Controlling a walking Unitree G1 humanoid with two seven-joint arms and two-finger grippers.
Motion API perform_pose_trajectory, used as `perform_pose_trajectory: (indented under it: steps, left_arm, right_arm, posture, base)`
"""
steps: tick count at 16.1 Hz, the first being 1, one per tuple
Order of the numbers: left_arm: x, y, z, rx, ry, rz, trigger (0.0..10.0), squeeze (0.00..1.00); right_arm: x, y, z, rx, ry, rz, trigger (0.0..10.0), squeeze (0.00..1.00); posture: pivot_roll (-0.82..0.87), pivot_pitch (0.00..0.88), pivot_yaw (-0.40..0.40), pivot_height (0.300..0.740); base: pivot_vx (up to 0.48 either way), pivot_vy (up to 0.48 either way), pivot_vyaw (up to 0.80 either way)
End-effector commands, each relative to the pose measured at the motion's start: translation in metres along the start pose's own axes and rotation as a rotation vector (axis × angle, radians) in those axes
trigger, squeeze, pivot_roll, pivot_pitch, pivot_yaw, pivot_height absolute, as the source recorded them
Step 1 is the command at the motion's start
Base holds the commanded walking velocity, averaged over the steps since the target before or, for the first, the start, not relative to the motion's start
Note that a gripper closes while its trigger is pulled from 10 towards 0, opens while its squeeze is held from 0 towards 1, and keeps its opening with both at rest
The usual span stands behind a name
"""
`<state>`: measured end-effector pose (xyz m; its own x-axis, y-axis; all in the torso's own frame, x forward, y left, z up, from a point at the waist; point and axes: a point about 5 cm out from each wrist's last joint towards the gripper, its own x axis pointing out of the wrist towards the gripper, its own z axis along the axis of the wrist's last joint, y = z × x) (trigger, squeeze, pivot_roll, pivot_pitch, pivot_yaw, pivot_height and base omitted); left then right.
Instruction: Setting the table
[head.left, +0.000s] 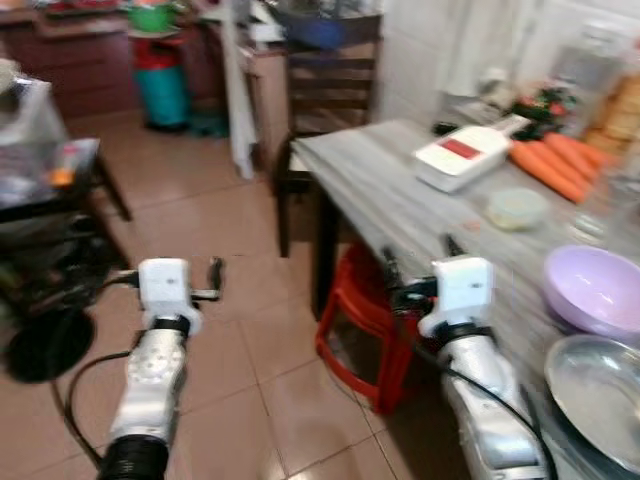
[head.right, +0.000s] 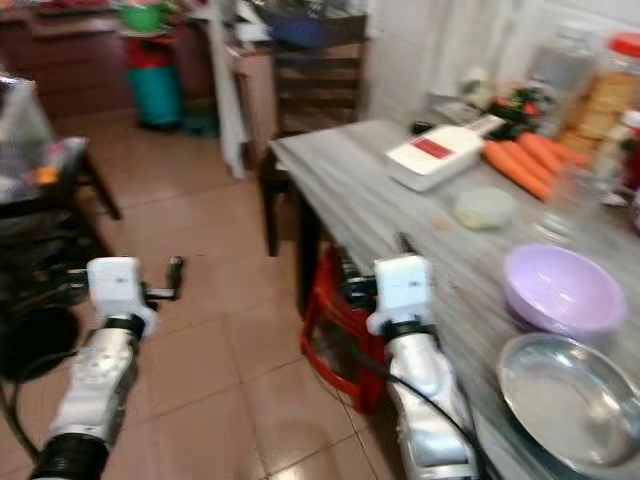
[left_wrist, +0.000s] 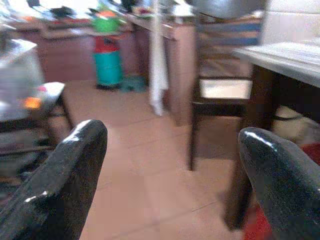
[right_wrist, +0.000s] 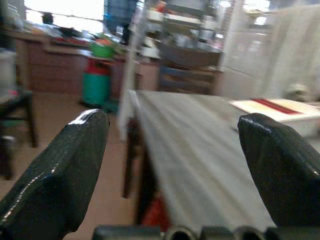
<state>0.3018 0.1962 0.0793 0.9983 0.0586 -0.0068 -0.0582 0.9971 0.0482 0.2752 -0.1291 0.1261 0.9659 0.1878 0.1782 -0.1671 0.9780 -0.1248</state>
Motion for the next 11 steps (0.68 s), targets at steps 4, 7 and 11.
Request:
perform_pose_trajectory:
  steps: [4, 7, 11]
  left_arm:
    - [0.0018, -0.0058, 0.0013, 0.004, -0.005, -0.011, 10.0, 0.0]
    - [0.0025, -0.0052, 0.0011, 0.003, -0.002, -0.005, 10.0, 0.0]
    - [0.0013, -0.0037, -0.0017, 0.005, 0.01, 0.003, 10.0, 0.0]
  right_arm:
    - [-0.0013, -0.0051, -0.0048, 0.004, 0.013, -0.014, 10.0, 0.0]
    - [-0.0015, -0.0053, -0.0081, 0.032, 0.024, -0.018, 10.0, 0.0]
    - [-0.0022, -0.0071, -0.0115, 0.058, 0.04, -0.035, 10.0, 0.0]
  posture:
    - [-0.02, 0.0, 0.012, 0.74]
    - [-0.02, 0.0, 0.011, 0.74]
    - [-0.02, 0.0, 0.011, 0.74]
  base:
    - [0.0, 0.0, 0.8]
    - [0.0, 0.0, 0.77]
    - [0.0, 0.0, 0.0]
